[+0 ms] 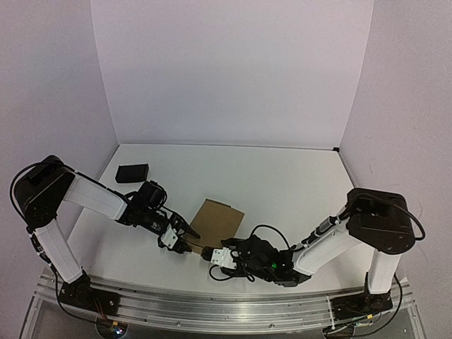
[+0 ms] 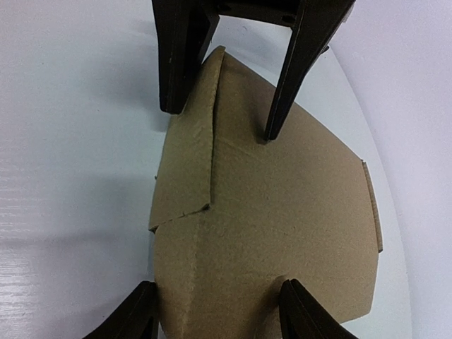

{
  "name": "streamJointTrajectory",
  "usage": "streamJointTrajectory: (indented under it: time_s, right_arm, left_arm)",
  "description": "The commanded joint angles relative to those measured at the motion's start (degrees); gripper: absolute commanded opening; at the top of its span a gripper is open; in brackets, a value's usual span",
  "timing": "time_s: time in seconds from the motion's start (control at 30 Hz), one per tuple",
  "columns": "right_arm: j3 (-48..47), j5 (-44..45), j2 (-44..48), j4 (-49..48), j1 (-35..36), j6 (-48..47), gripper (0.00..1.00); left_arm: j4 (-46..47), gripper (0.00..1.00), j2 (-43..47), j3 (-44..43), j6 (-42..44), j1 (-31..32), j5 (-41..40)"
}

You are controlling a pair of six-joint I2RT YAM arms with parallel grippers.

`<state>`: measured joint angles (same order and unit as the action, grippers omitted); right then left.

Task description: Fold the paper box

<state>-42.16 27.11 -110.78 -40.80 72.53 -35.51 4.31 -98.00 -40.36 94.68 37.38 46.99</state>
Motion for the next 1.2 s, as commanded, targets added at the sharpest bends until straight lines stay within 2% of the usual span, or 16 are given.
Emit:
streamJointTrajectory:
  time_s: [0.0,0.1,0.7,0.87,1.07,1.17]
  right_arm:
    - [-1.8,1.1,-1.4,-3.8,-0.2,-0.4,0.53]
    - [-1.9,1.7,-1.7,-4.2,-0.4,0.3,0.48]
    - [-6.6,1.0,-6.5,-8.4,-0.4,6.9,0.53]
    - [-5.5,-0.5,-2.7,-8.4,-0.1,9.3,0.63]
    - [4.5,-6.4,12.0,-6.2,-0.1,16.7,0.93]
    - [8.1,-12.0,20.7,-2.2,-0.1,19.6,0.98]
  left_arm:
    - [-5.3,0.49,0.6,0.5,0.9,0.1,0.4]
    - [-5.4,0.49,0.7,0.5,0.9,0.1,0.5]
    - [-4.5,0.5,0.7,0.7,-0.4,0.1,1.2]
    - [-5.4,0.49,0.9,0.8,0.3,0.0,0.6]
    - [-7.8,0.49,1.2,1.0,3.1,-0.4,-0.1]
    - [-9.3,0.49,1.2,1.1,5.6,-0.5,-0.3]
